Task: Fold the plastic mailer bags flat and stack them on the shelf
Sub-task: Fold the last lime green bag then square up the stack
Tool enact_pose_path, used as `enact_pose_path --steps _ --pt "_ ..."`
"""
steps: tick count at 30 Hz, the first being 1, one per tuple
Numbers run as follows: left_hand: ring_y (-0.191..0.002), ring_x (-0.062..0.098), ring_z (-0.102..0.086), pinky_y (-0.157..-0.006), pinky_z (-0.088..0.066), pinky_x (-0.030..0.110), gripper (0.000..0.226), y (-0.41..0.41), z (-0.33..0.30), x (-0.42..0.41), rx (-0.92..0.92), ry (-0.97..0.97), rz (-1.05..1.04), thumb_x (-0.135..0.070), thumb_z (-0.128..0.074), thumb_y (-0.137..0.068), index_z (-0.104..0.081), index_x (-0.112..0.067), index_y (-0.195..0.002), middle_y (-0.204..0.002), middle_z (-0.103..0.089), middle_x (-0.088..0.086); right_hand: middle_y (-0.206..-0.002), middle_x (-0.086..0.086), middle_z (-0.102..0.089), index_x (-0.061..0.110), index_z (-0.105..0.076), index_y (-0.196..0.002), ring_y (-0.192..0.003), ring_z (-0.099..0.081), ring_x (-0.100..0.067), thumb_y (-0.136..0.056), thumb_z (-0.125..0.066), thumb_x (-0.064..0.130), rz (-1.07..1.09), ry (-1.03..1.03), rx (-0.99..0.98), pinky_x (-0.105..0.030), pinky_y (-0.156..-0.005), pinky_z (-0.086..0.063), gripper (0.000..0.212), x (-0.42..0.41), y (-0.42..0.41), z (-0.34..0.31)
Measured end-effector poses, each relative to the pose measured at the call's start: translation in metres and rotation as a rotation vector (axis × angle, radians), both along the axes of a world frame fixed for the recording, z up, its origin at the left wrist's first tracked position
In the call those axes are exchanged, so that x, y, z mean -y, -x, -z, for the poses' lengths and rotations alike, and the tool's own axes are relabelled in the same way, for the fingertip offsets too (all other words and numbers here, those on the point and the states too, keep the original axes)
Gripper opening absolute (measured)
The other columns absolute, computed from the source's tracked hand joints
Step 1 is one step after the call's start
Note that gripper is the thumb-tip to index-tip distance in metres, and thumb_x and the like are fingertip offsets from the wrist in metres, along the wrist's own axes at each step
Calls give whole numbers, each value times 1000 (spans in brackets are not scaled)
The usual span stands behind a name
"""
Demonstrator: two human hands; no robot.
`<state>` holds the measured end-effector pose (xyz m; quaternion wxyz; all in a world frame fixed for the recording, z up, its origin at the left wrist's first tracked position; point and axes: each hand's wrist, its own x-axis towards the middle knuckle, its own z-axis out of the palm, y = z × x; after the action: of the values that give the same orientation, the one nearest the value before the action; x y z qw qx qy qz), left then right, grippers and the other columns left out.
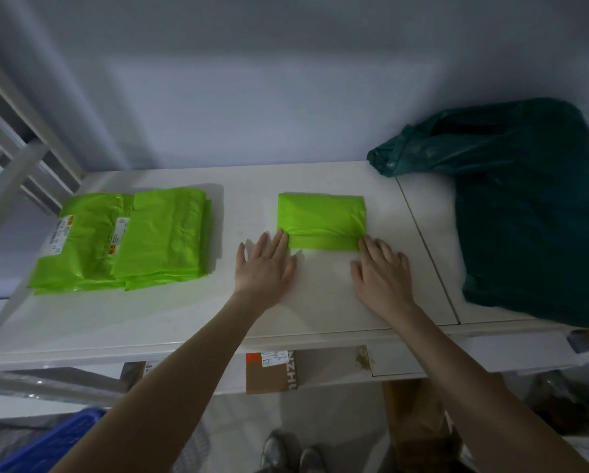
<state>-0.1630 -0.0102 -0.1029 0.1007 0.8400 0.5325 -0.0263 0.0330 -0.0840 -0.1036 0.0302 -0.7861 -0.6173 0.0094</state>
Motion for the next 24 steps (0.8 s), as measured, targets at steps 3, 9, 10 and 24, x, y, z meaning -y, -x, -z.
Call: enact_pose_path --steps 3,9,10,24 --pt "-146 13 2 -115 1 50 56 -6 -3 1 66 30 -43 -44 -16 -100 -7 -23 -151 -159 -2 -10 -149 -9 -35 6 -38 -137 -134 -31 -25 -96 -31 34 -35 36 -38 -43 -103 -32 50 -5 -6 -4" --pt "-138 24 -23 -111 -17 40 44 -23 -13 -3 356 73 -252 -38 -37 -97 -39 -18 -137 -148 -28 9 -136 -17 -42 3 -55 -102 -123 -39 -32 -91 -48 24 -106 -77 -151 -41 -92 -40 25 -4 -13 -15" --pt "-138 23 -25 -111 -19 39 45 -26 -14 -3 389 78 -274 -37 -40 -96 -41 -16 -136 -147 -31 7 -137 -19 -41 2 -55 -97 -122 -41 -32 -91 -48 24 -124 -80 -170 -40 -94 -39 23 -5 -13 -17" --pt "-98 24 -56 -79 -50 31 49 -33 -62 -11 1322 272 -590 -7 -68 -80 -43 -21 -120 -117 -48 3 -103 -16 -64 9 -44 -115 -94 -60 -35 -95 -42 29 -160 -34 -311 -38 -77 -40 29 -15 -3 -54"
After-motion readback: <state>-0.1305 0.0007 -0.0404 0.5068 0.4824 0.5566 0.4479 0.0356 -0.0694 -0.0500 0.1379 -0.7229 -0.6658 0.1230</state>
